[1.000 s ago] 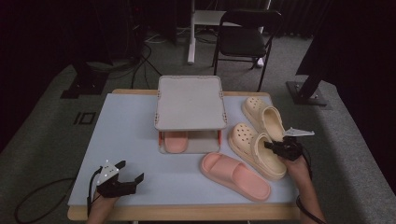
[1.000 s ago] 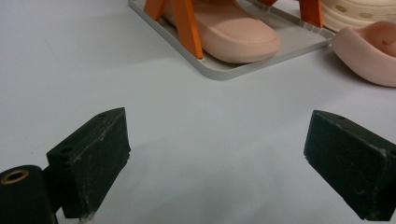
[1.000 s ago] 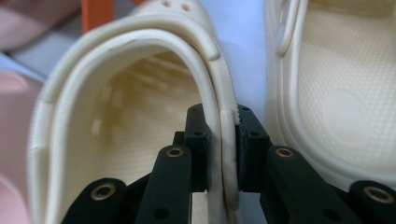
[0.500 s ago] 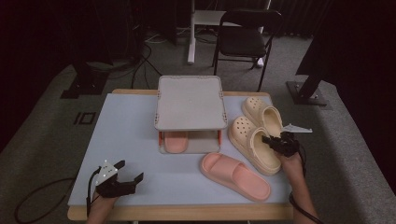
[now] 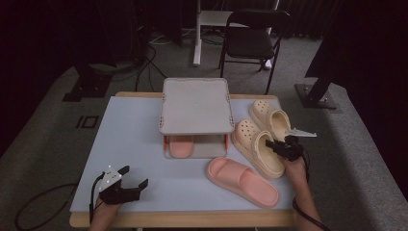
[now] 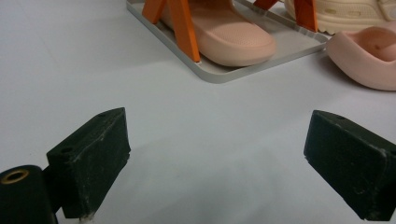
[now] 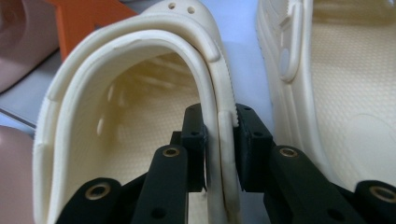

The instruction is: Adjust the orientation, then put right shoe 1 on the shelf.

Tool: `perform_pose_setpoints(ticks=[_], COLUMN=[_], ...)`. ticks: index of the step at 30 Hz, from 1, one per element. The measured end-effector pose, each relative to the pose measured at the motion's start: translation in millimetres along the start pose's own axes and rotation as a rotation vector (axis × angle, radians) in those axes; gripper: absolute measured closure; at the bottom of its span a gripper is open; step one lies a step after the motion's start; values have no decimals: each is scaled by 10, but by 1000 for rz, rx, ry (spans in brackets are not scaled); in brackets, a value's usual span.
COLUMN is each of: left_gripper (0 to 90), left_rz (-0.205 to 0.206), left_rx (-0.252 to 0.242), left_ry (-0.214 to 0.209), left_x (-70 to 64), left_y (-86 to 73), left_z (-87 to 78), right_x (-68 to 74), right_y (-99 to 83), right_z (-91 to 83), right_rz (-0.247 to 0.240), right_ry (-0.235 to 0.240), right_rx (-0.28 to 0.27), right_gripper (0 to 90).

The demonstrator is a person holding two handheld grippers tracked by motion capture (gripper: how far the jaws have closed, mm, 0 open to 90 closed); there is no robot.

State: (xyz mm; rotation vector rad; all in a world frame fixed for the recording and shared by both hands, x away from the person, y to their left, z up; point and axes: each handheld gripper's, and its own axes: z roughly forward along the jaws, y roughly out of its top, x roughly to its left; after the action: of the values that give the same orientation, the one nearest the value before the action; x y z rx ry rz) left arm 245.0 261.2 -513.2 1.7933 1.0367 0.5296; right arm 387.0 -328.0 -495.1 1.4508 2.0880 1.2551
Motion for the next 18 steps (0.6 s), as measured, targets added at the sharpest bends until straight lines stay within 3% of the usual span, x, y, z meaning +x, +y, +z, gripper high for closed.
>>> perform_pose_setpoints(ticks=[1, 5, 7, 12, 16, 18], left_gripper=[68, 68, 68, 68, 68, 68], left_rz=[1, 1, -1, -2, -6, -9], left_rx=[1, -2, -3, 2, 1, -2], left_ry=[0, 0, 1, -2, -2, 0], left_x=[0, 9, 15, 22, 22, 24], left_y=[1, 1, 1, -8, -12, -9], left_z=[-2, -6, -5, -2, -1, -5], right_x=[11, 38, 40, 26, 44, 59], right_y=[5, 40, 43, 51, 61, 80], right_z=[1, 22, 36, 67, 61, 43], right_rz=[-8, -31, -40, -46, -54, -42], right_ry=[-3, -9, -25, -12, -32, -15], right_rx=[-3, 16, 26, 56, 58, 47], right_gripper=[684, 692, 720, 746, 777, 777])
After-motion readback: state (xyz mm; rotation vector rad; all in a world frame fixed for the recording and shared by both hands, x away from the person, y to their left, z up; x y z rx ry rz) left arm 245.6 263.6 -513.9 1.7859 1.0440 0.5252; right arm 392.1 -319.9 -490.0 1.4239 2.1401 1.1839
